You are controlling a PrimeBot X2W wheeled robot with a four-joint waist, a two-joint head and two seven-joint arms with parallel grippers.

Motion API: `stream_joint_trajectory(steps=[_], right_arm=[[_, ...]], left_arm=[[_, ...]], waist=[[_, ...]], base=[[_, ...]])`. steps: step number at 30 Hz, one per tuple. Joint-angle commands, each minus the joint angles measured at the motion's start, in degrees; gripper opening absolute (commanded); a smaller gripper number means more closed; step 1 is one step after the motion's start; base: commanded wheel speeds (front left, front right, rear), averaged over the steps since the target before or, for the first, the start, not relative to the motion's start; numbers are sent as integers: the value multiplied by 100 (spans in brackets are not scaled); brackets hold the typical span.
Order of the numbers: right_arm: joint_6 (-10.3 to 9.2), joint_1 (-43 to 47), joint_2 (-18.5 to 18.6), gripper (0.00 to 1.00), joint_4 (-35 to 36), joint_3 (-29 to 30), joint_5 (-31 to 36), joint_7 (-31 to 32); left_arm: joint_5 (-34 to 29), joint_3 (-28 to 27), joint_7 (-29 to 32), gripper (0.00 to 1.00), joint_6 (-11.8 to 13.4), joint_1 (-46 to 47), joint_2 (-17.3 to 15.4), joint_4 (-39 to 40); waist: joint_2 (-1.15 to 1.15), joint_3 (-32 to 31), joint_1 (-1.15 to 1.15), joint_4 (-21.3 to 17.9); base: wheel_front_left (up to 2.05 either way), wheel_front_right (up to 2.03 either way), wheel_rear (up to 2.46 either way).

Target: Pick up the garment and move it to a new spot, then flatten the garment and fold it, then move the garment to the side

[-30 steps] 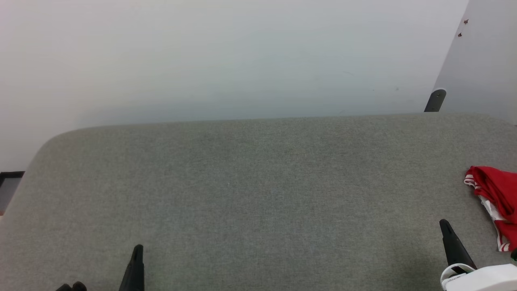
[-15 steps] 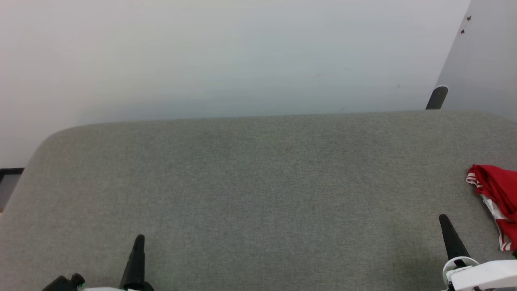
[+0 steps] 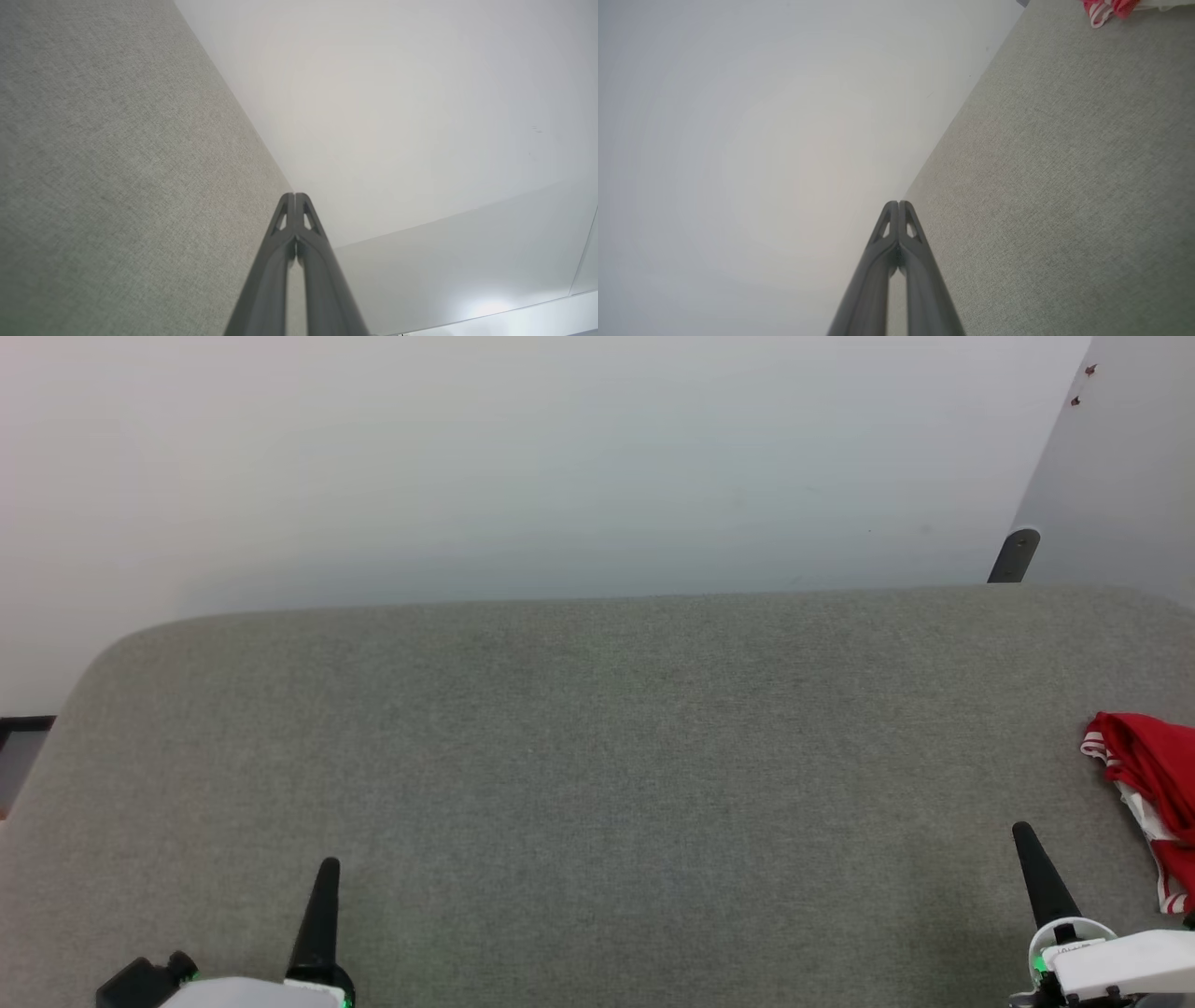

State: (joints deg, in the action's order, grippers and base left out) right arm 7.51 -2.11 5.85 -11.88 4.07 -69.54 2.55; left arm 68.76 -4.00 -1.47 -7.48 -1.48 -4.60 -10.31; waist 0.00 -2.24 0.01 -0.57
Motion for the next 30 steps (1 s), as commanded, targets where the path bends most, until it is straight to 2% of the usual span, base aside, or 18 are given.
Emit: stream_joint_trajectory(steps=[1, 30], right_arm=[[-2, -167, -12, 0, 24, 40, -141, 21], [-1, -338, -188, 0, -118, 174, -1406, 249]], left_arm=[[150, -22, 41, 0, -1, 124, -12, 14], [1500, -101, 446, 0, -1, 527, 52, -218]], waist=[[0, 7, 0, 2], [0, 130, 0, 31]], base=[[0, 0, 0], [0, 0, 0]])
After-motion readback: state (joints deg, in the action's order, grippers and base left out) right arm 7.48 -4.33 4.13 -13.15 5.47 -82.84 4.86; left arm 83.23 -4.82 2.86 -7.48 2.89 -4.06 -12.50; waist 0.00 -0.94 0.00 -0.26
